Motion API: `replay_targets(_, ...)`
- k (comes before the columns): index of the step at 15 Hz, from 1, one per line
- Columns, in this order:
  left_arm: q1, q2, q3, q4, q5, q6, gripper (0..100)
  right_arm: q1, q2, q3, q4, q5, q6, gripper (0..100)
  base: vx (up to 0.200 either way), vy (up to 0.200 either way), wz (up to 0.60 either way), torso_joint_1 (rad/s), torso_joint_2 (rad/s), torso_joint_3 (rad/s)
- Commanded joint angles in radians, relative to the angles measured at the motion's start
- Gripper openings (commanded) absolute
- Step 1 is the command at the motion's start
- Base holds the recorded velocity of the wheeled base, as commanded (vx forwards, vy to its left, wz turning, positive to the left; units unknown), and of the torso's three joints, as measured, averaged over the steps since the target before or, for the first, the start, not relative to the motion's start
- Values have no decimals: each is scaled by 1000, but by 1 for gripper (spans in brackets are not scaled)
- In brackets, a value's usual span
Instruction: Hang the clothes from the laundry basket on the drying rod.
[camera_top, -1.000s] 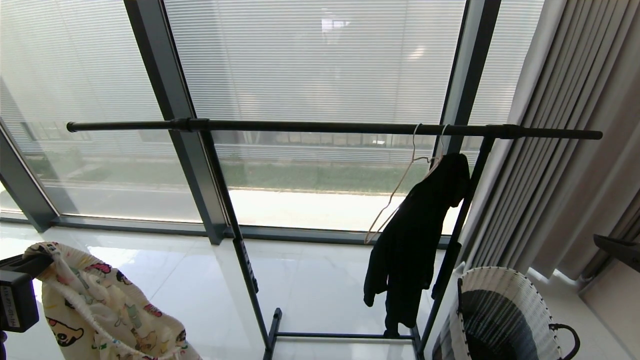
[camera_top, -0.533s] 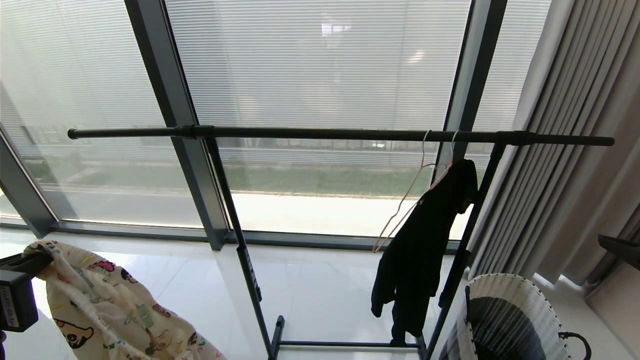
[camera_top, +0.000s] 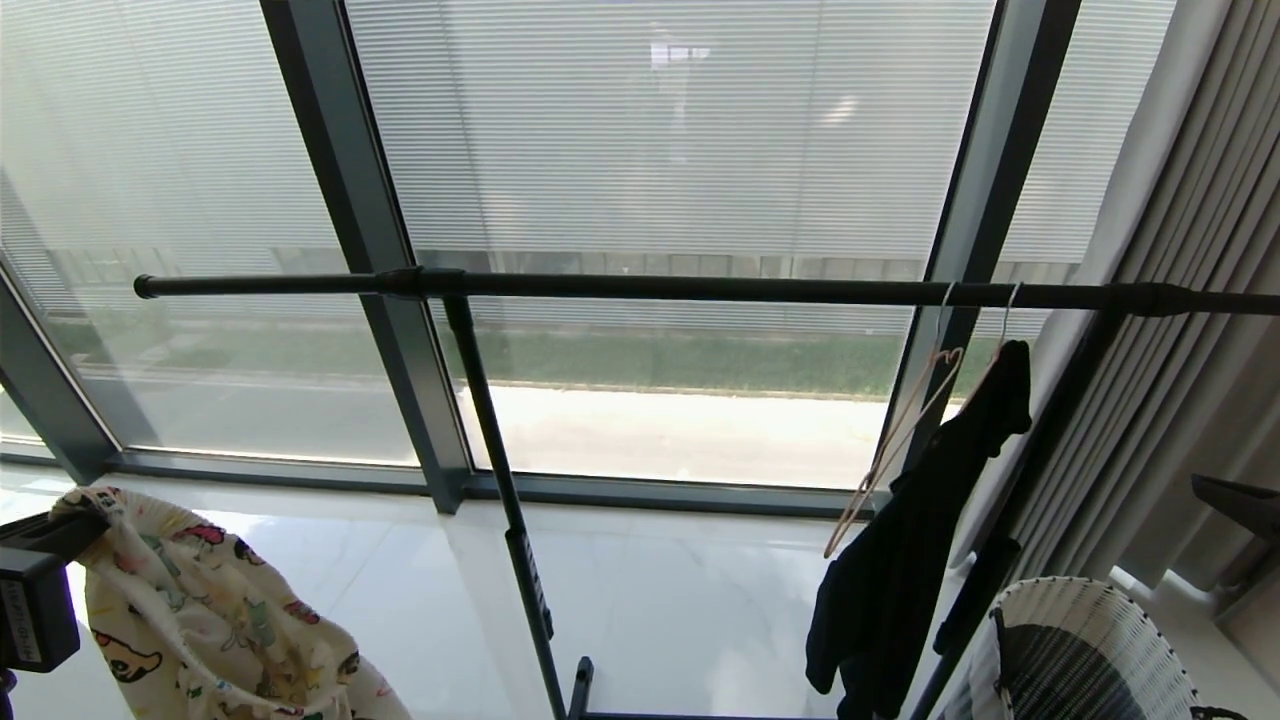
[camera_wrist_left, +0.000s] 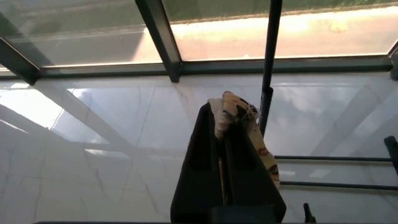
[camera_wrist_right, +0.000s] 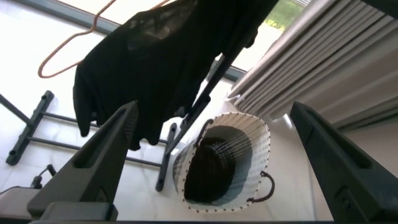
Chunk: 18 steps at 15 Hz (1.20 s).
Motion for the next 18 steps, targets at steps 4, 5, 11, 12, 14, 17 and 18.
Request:
replay_targets(4, -1, 0, 9, -31, 1, 2, 0, 4, -2, 34, -64, 160, 10, 100, 0, 0, 0, 0, 0, 0)
replay_targets(5, -1, 0, 9, -31, 1, 0, 0, 5, 1, 45, -96, 198, 17, 100, 200, 0, 0, 2, 7, 7)
replay_targets(11, -4, -1, 9, -31, 1, 25, 0, 5, 59, 98, -239, 243, 22, 100, 200, 0, 0, 3, 2, 5)
replay_targets(12, -4, -1, 9, -31, 1, 25, 0, 5, 59, 98, -239, 243, 22, 100, 200, 0, 0, 2, -2, 2)
replay_targets(14, -4, -3, 9, -32, -1, 23, 0, 19, 67, 98, -239, 252, 22, 100, 100, 0, 0, 1, 1, -4)
replay_targets(17, -6, -15, 9, -32, -1, 23, 0, 145, 95, 98, -237, 252, 50, 100, 0, 0, 0, 0, 0, 0)
replay_targets(18, -6, -20, 9, -32, -1, 23, 0, 198, 114, 103, -236, 249, 65, 100, 0, 0, 0, 0, 0, 0)
